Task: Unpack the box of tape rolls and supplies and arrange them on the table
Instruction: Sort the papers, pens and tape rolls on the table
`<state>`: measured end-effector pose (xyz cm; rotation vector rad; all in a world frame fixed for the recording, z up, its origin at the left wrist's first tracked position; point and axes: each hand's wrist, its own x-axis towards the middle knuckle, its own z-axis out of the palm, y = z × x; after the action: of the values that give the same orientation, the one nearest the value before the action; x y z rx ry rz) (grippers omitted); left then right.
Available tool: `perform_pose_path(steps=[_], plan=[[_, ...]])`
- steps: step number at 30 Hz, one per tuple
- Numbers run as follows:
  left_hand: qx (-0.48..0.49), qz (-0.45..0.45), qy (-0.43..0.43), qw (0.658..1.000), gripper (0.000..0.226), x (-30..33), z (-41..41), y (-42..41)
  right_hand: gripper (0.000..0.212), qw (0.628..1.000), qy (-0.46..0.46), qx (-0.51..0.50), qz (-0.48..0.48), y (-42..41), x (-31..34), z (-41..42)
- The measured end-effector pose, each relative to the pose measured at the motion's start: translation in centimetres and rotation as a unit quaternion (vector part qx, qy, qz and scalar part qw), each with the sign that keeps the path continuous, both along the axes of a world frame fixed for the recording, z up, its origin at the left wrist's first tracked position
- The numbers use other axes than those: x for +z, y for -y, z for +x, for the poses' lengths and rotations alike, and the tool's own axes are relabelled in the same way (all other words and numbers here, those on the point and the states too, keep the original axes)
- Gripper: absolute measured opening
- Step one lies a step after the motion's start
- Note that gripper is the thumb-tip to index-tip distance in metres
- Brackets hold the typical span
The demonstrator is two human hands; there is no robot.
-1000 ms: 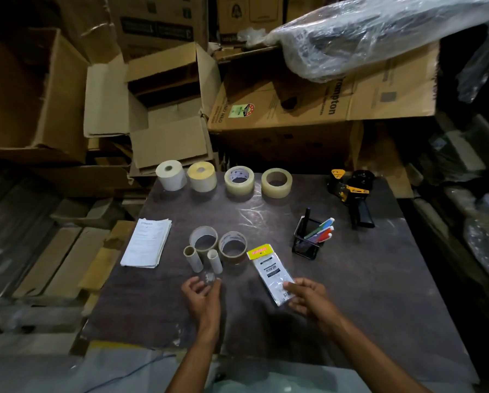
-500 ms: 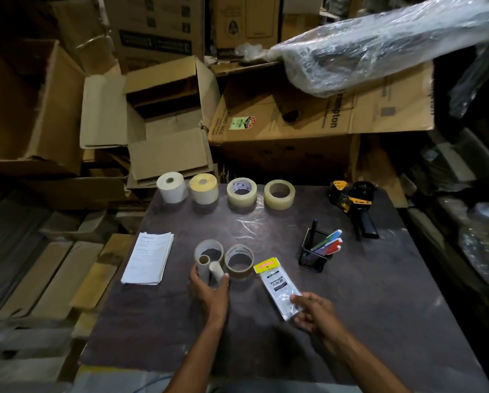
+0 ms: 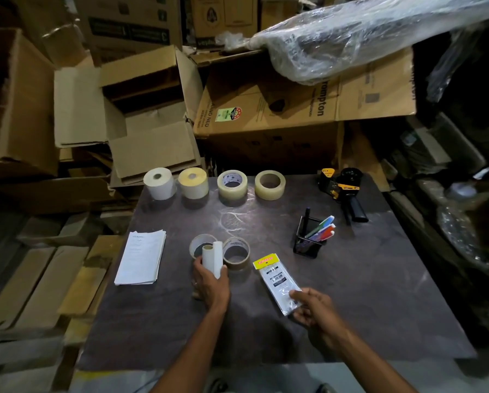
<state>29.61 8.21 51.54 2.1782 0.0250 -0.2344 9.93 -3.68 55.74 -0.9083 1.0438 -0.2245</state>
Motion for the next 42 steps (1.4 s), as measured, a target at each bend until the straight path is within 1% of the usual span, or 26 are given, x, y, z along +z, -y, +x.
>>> perform_pose_path(steps=[5,8,13,16,19,23,27,31,34,35,37,40,42], plan=[[-0.015,-0.009,-0.019,1.000,0.074,0.1,-0.3,0.4,0.009,1.000,0.003,-0.015,0.005,-0.4,0.1,-0.5],[-0.014,-0.019,-0.049,0.999,0.075,0.5,-1.0,0.2,0.009,1.000,0.006,-0.021,0.009,-0.4,0.1,-0.9],[-0.021,-0.085,-0.061,0.994,0.075,1.4,-2.5,0.0,0.014,0.999,0.005,-0.041,0.015,-0.2,0.0,-1.5],[-0.038,-0.163,-0.093,0.982,0.068,2.4,-3.4,0.4,0.015,0.999,0.003,-0.052,0.014,0.0,0.0,-1.9],[-0.093,-0.224,-0.149,0.959,0.050,3.5,-4.7,1.1,0.008,0.998,0.000,-0.063,0.009,0.4,0.4,-2.7],[-0.132,-0.250,-0.198,0.938,0.025,4.4,-7.6,2.5,0.004,0.997,-0.005,-0.074,-0.004,1.3,1.0,-4.9],[-0.153,-0.252,-0.238,0.925,0.018,4.7,-11.0,4.5,0.009,0.995,-0.002,-0.105,0.000,3.0,0.7,-8.0],[-0.170,-0.246,-0.260,0.918,0.017,4.7,-15.4,7.2,0.006,0.992,-0.010,-0.128,0.004,5.8,0.4,-12.0],[-0.170,-0.242,-0.279,0.913,0.027,5.3,-19.5,9.8,0.006,0.991,-0.014,-0.130,-0.001,8.5,0.5,-15.8],[-0.165,-0.242,-0.291,0.911,0.026,5.4,-20.9,10.7,0.007,0.991,-0.012,-0.132,-0.005,9.5,0.5,-17.2],[-0.160,-0.248,-0.314,0.903,0.026,5.3,-23.6,12.9,0.007,0.991,-0.007,-0.133,-0.012,11.6,0.3,-19.9],[-0.161,-0.270,-0.345,0.884,0.041,5.6,-27.5,16.3,0.005,0.992,0.000,-0.128,-0.017,14.5,0.3,-23.5],[-0.161,-0.283,-0.365,0.872,0.038,5.6,-29.7,18.5,0.004,0.992,0.009,-0.128,-0.015,16.6,0.3,-25.6]])
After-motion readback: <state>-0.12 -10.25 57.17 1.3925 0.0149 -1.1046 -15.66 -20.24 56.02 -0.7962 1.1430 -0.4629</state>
